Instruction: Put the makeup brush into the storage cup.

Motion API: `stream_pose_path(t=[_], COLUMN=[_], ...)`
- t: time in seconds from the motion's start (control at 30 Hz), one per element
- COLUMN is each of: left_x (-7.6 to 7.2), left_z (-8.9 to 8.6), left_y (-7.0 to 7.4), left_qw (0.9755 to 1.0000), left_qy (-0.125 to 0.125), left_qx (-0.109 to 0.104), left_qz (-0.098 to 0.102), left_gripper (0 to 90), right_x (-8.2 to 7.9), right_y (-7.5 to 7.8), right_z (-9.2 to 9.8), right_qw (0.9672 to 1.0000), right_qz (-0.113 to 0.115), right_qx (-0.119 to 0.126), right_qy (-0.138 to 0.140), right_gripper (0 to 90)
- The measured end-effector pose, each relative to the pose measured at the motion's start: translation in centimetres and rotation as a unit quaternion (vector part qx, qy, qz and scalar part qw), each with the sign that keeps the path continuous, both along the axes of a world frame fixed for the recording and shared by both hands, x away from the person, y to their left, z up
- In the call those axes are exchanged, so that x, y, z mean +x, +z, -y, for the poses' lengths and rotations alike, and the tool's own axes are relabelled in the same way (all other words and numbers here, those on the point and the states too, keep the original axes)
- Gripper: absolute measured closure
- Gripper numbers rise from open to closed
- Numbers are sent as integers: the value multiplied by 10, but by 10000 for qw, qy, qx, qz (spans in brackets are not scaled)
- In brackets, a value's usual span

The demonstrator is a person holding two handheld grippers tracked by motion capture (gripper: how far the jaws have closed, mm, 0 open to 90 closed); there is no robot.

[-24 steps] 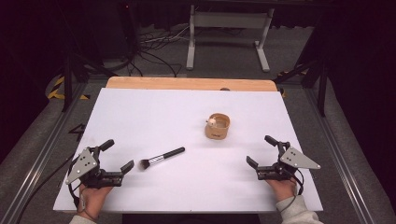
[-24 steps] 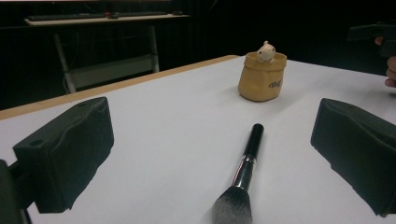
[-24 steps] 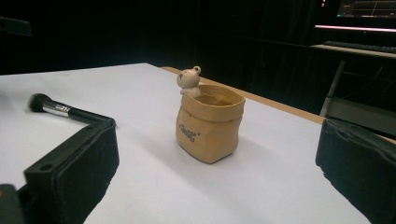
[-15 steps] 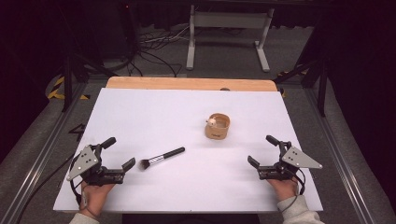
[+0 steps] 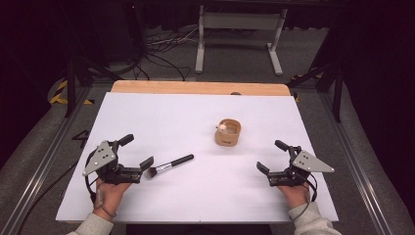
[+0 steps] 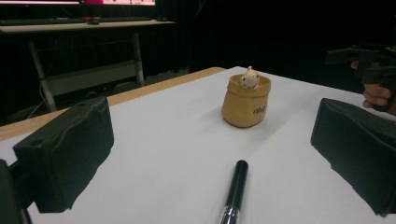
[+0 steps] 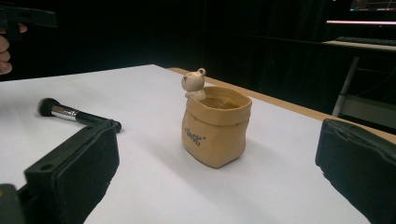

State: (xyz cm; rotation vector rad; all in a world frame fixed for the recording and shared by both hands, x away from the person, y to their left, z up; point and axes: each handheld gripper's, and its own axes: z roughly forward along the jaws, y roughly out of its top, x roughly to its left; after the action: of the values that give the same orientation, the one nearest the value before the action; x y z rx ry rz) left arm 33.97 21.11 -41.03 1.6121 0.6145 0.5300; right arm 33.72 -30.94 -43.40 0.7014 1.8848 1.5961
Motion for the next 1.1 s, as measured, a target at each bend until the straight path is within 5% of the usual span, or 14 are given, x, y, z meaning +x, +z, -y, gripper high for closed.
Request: stream_pose_path(t=[0.3,0.47,0.63,0.77,0.87,0.93,1.1], left_x=[14,21,25,26,30,34,38], left_z=[20,29,35,40,44,46,49], left_y=[12,22,35,45,50,53,59], left_qw=[9996,9973,9931,9898,9848,9791,9735], left_qy=[-132,-308,-523,-465,-516,-582,-652], left_qx=[243,607,971,1284,1567,1810,2039], left_qz=[-53,-258,-394,-405,-546,-721,-807], left_gripper=[0,0,0,0,0,1,1], right_x=[3,2,0,0,1,2,2], right_y=[1,3,3,6,7,7,7], right_z=[0,5,8,7,6,6,6], right_qw=[9999,9999,9998,9999,9998,9998,9998], right_qz=[-96,-141,-170,-155,-166,-159,-185], right_qx=[14,34,49,59,74,68,49], right_qy=[77,12,-39,-17,-17,-29,-41], right_gripper=[2,2,2,2,2,2,2])
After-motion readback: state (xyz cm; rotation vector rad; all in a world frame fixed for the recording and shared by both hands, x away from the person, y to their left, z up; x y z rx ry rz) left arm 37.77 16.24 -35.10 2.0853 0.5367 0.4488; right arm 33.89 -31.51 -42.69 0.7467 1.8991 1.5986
